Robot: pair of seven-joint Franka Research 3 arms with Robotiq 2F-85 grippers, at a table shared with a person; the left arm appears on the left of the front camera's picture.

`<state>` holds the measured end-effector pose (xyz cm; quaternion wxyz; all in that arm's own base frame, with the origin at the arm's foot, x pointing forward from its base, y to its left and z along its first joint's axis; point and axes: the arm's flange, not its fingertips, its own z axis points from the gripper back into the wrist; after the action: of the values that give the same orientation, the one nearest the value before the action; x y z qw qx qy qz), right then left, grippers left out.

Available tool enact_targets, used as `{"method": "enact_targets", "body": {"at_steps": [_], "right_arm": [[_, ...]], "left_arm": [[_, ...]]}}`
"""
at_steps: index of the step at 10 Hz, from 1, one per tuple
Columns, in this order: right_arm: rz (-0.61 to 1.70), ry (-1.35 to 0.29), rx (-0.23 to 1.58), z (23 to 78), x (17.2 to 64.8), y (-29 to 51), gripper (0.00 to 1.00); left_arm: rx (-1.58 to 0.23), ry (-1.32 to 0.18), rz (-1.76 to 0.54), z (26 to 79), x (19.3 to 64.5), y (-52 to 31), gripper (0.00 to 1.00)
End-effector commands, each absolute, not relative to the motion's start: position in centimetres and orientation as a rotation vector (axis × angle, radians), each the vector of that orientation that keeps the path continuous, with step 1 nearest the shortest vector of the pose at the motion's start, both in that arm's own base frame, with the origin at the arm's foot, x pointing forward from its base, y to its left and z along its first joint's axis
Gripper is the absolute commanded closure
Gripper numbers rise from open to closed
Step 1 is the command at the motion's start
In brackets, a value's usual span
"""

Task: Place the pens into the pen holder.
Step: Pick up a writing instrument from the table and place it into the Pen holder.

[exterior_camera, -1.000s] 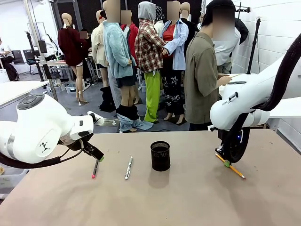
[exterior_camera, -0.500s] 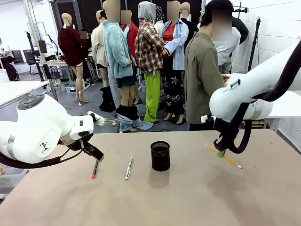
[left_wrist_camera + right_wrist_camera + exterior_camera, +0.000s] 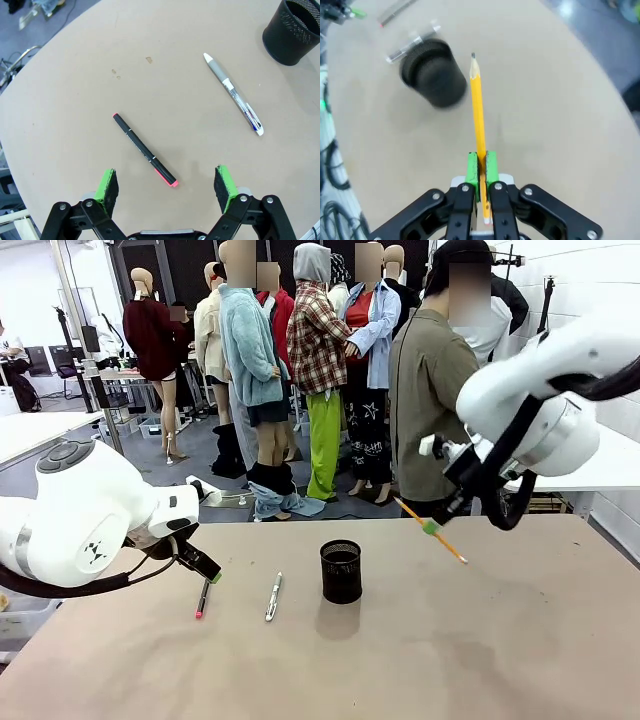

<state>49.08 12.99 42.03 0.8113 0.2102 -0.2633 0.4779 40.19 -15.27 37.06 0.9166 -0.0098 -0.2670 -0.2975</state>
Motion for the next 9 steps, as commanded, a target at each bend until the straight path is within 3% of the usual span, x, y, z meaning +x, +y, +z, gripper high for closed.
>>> {"method": "enact_targets", "body": {"at_steps": [1,3,5,9], "right_arm": [[1.157,-0.735,0.731,41.5,48.8,13.2,1.00],[1.210,-0.917,0.845,42.9,49.2,15.9,1.00],[1.266,-0.995,0.995,43.5,50.4,19.6,1.00],[1.239,-0.995,0.900,45.0,49.0,18.8,1.00]], "left_arm": [[-0.021,-0.551,-0.608,37.1,40.2,-15.1,0.00],[-0.021,-0.551,-0.608,37.1,40.2,-15.1,0.00],[-0.021,-0.551,-0.608,37.1,40.2,-15.1,0.00],[-0.021,-0.551,-0.608,37.1,40.2,-15.1,0.00]]}}
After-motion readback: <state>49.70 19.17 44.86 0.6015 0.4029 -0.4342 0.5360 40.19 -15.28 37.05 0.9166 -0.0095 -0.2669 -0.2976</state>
